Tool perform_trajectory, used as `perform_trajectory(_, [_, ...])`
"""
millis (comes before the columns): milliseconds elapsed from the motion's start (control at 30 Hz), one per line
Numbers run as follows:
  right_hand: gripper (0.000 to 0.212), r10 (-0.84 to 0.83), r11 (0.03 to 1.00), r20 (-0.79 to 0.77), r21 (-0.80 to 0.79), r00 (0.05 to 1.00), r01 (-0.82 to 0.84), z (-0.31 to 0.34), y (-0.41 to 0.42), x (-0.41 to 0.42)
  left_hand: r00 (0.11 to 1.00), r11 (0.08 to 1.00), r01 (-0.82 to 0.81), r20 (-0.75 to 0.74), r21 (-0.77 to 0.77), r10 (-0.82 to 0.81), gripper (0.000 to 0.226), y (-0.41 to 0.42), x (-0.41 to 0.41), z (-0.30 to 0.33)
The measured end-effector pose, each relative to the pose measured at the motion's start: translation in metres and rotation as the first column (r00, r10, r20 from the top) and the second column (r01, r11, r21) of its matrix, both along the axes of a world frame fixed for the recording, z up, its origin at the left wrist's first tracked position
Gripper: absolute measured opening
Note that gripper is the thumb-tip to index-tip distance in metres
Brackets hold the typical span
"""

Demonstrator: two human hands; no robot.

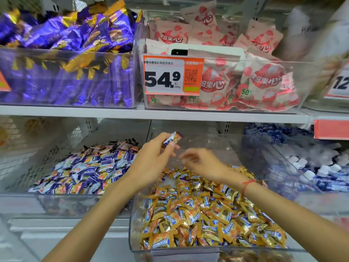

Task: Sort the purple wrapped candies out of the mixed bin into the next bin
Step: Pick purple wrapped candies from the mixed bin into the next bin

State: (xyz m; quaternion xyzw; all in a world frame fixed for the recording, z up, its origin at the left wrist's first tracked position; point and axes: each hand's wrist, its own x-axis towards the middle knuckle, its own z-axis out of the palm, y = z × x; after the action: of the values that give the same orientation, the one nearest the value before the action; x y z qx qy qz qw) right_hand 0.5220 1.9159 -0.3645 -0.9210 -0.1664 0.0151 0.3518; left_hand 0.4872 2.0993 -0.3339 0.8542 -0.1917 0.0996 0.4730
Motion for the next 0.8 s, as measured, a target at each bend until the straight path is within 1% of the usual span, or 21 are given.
perform_trajectory(33, [0.031, 0.120, 0.965, -0.065, -0.225, 0.991, -0.132, -0.012, 0.003, 0.008, 1.000, 0.999, 0.009, -0.030, 0.047, -0.007, 0.016, 0.001, 0.002, -0.001])
perform_trajectory(67, [0.037, 0.186, 0.885, -0.149, -0.404, 0.971, -0.231, -0.023, 0.005, 0.014, 0.998, 0.997, 0.022, -0.057, 0.072, -0.017, 0.017, 0.002, 0.003, -0.001])
perform_trajectory(100, [0.039, 0.195, 0.806, -0.198, -0.526, 0.961, -0.272, -0.029, 0.007, 0.018, 0.996, 0.996, 0.034, -0.084, 0.081, -0.027, 0.017, 0.004, 0.005, -0.002])
perform_trajectory(133, [0.038, 0.173, 0.771, -0.201, -0.582, 0.964, -0.259, -0.030, 0.006, 0.020, 0.994, 0.995, 0.047, -0.106, 0.083, -0.038, 0.017, 0.006, 0.006, -0.002])
perform_trajectory(167, [0.038, 0.145, 0.785, -0.177, -0.579, 0.974, -0.222, -0.030, 0.004, 0.023, 0.992, 0.995, 0.051, -0.121, 0.086, -0.040, 0.018, 0.007, 0.007, -0.003])
perform_trajectory(233, [0.033, 0.116, 0.856, -0.172, -0.482, 0.978, -0.187, -0.026, -0.003, 0.023, 0.993, 0.996, 0.039, -0.114, 0.083, -0.030, 0.020, 0.008, 0.007, -0.004])
perform_trajectory(333, [0.012, 0.125, 0.963, -0.189, -0.215, 0.974, -0.165, -0.024, -0.016, 0.011, 0.997, 0.995, 0.020, -0.072, 0.096, -0.013, 0.020, 0.005, 0.005, -0.005])
perform_trajectory(400, [0.006, 0.112, 0.988, -0.169, -0.088, 0.979, -0.128, -0.028, -0.022, -0.001, 0.999, 0.996, 0.011, -0.051, 0.089, -0.006, 0.020, 0.004, 0.005, -0.005])
perform_trajectory(467, [0.008, 0.090, 0.996, -0.160, 0.002, 0.983, -0.091, -0.033, -0.028, -0.007, 1.000, 1.000, 0.009, -0.030, 0.027, -0.009, 0.020, 0.005, 0.004, -0.005])
perform_trajectory(500, [0.014, 0.084, 0.996, -0.142, -0.004, 0.986, -0.085, -0.034, -0.029, -0.008, 1.000, 0.999, 0.014, -0.026, -0.040, -0.015, 0.019, 0.005, 0.004, -0.005])
perform_trajectory(533, [0.020, 0.071, 0.996, -0.116, -0.045, 0.991, -0.077, -0.035, -0.027, -0.006, 0.999, 0.992, 0.017, -0.029, -0.125, -0.021, 0.017, 0.005, 0.004, -0.006])
perform_trajectory(600, [0.032, 0.034, 0.985, -0.062, -0.168, 0.997, -0.044, -0.036, -0.021, -0.001, 0.998, 0.963, 0.013, -0.049, -0.269, -0.028, 0.015, 0.004, 0.004, -0.005])
perform_trajectory(633, [0.037, 0.007, 0.969, -0.045, -0.248, 0.999, -0.018, -0.035, -0.016, 0.003, 0.998, 0.950, 0.014, -0.057, -0.313, -0.033, 0.014, 0.004, 0.004, -0.006])
perform_trajectory(667, [0.041, -0.016, 0.934, -0.020, -0.357, 1.000, 0.008, -0.034, -0.010, 0.006, 0.997, 0.941, 0.019, -0.061, -0.338, -0.042, 0.012, 0.005, 0.004, -0.006])
perform_trajectory(733, [0.049, 0.002, 0.822, 0.004, -0.569, 1.000, 0.001, -0.036, 0.003, 0.010, 0.996, 0.938, 0.031, -0.065, -0.344, -0.057, 0.009, 0.005, 0.004, -0.008])
perform_trajectory(767, [0.049, 0.030, 0.788, -0.007, -0.615, 1.000, -0.028, -0.037, 0.009, 0.012, 0.996, 0.941, 0.038, -0.061, -0.337, -0.062, 0.009, 0.005, 0.004, -0.009])
perform_trajectory(800, [0.045, 0.057, 0.775, -0.010, -0.630, 0.998, -0.051, -0.038, 0.015, 0.013, 0.997, 0.944, 0.044, -0.052, -0.327, -0.065, 0.009, 0.005, 0.005, -0.009])
